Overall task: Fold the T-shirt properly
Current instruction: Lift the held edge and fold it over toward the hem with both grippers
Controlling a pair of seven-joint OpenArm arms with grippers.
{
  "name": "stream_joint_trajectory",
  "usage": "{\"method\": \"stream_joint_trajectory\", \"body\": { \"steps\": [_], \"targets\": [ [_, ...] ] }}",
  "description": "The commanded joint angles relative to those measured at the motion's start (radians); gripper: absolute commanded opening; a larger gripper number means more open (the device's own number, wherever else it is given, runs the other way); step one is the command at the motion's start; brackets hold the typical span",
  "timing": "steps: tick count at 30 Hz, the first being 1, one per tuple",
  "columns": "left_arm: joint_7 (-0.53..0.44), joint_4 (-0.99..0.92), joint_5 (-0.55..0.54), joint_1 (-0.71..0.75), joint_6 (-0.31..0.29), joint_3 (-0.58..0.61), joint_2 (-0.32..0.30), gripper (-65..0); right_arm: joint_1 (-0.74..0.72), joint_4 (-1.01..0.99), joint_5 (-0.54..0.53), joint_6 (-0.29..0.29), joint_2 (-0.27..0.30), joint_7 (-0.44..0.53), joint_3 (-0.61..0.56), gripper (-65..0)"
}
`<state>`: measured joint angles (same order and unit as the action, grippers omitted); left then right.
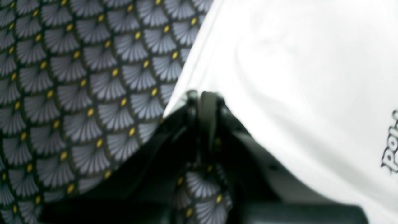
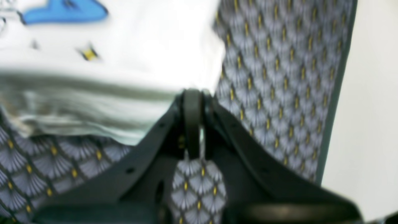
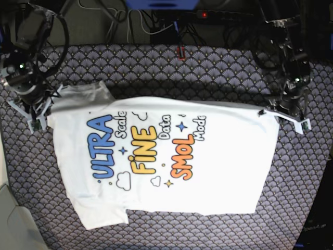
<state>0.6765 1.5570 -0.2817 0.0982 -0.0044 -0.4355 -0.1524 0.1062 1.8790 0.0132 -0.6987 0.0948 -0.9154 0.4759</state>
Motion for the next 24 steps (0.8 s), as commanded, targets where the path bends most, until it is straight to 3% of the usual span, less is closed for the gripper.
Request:
{"method": "stream_joint_trajectory", "body": {
  "steps": [1, 7, 16, 24],
  "targets": [
    [-0.001, 0.013, 0.000, -0.028, -0.003, -0.003, -0.011, -64.4, -0.026, 0.008, -0.006, 0.001, 0.018, 0.012, -0.010, -65.0],
    [0.067, -0.019, 0.000, -0.128, -0.003, -0.003, -0.011, -64.4, -0.110, -0.075, -0.006, 0.001, 0.050, 0.012, -0.078, -65.0],
    [0.067, -0.163, -0.001, -0.252, -0.001, 0.128, -0.108, -64.4, -0.267, -0.259, -0.006, 0.001, 0.115, 0.015, -0.128, -65.0],
    [0.065, -0.255, -0.001, -0.323, 0.001, 0.143, -0.108, -64.4, -0.389, -0.391, -0.006, 0.001, 0.145, 0.022, -0.171, -65.0]
  ]
}}
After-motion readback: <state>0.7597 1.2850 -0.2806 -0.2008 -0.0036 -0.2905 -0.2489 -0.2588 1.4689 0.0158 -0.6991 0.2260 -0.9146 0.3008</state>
